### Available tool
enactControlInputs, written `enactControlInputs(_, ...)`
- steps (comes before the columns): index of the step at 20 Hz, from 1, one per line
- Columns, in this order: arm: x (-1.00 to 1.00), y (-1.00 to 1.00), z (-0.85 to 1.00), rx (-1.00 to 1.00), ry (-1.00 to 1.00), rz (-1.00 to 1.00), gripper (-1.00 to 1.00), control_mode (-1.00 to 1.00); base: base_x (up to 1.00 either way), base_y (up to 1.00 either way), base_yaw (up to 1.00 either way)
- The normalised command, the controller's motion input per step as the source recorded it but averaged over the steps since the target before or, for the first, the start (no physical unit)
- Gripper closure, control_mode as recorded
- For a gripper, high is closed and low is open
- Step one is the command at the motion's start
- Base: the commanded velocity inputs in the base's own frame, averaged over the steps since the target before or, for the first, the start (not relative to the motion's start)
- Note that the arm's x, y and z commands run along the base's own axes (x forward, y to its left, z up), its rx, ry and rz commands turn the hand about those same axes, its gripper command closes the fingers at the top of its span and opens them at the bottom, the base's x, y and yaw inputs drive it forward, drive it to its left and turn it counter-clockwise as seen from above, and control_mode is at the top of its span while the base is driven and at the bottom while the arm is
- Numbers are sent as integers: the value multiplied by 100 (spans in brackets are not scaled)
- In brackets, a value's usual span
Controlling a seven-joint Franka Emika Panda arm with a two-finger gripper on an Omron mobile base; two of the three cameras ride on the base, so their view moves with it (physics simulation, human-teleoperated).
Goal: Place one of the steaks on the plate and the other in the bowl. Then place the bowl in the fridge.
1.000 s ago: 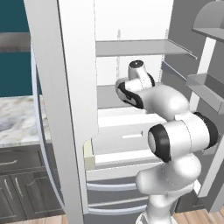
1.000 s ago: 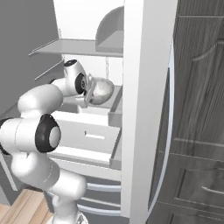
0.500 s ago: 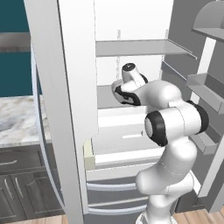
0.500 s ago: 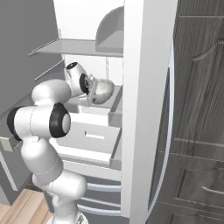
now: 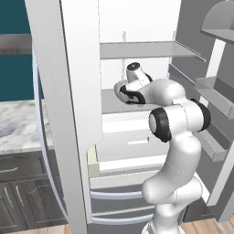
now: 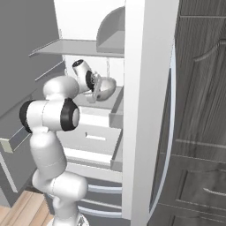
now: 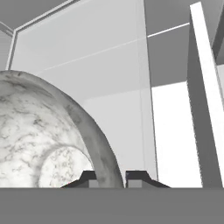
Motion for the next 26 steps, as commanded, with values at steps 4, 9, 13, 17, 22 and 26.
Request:
enactControlInputs(4, 44, 0, -45, 0, -3, 0, 100, -100, 0, 0, 0)
enactControlInputs(9, 21, 0, -16, 0, -1, 0, -100, -100, 0, 0, 0)
enactControlInputs(13, 1, 1, -8, 0, 0, 0, -100, -100, 0, 0, 0)
enactControlInputs(17, 0, 2, -3, 0, -3, 0, -100, -100, 0, 0, 0)
enactControlInputs(22, -3, 1, 0, 0, -21, 0, -100, -100, 0, 0, 0)
enactControlInputs(26, -36, 0, 9, 0, -19, 2, -100, -100, 0, 0, 0)
